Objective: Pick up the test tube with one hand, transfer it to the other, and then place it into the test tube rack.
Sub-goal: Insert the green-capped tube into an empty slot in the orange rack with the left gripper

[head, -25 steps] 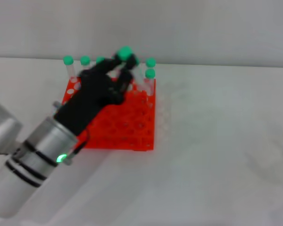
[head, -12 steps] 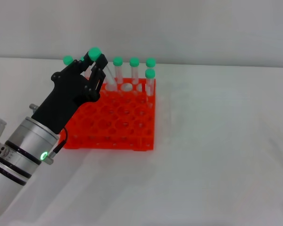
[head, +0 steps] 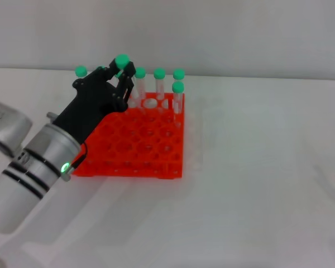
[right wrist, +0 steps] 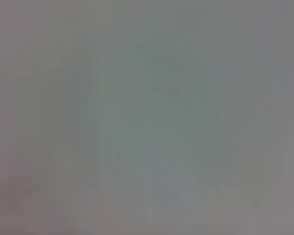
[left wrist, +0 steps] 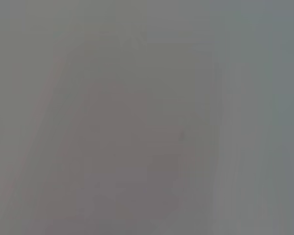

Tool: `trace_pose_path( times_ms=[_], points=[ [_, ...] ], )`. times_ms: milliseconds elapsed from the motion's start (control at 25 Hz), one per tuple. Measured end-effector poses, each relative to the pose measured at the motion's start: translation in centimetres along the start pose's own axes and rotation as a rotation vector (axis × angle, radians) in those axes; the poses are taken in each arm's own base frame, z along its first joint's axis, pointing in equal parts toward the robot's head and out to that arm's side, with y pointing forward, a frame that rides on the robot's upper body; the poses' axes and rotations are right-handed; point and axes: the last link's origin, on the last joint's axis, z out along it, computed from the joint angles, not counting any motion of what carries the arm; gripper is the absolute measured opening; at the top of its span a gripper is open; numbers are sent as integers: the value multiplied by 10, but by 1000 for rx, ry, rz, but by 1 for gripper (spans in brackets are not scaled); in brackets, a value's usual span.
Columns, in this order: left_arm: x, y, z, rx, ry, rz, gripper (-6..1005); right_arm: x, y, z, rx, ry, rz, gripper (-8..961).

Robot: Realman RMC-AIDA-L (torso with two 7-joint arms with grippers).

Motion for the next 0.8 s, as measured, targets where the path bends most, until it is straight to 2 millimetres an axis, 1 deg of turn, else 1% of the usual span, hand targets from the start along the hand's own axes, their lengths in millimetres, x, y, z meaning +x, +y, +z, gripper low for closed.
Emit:
trace_pose_path(
  times_ms=[120,200,320,480,800],
  points=[
    [-1,1,13,-6,-35,8,264,0,1,1,-3,-2,4,877],
    [-1,3,18,-15,-41,12,264,0,2,2,-6,-4,8,877],
    [0,4,21,-16,-42,17,265,0,3,3,-8,-4,12,877],
    [-2,0,23,2,-65,20,266,0,4,3,-10,-6,15,877],
    [-4,2,35,-8,-102,63,267,-1,6,7,-18,-10,17,877]
  ],
)
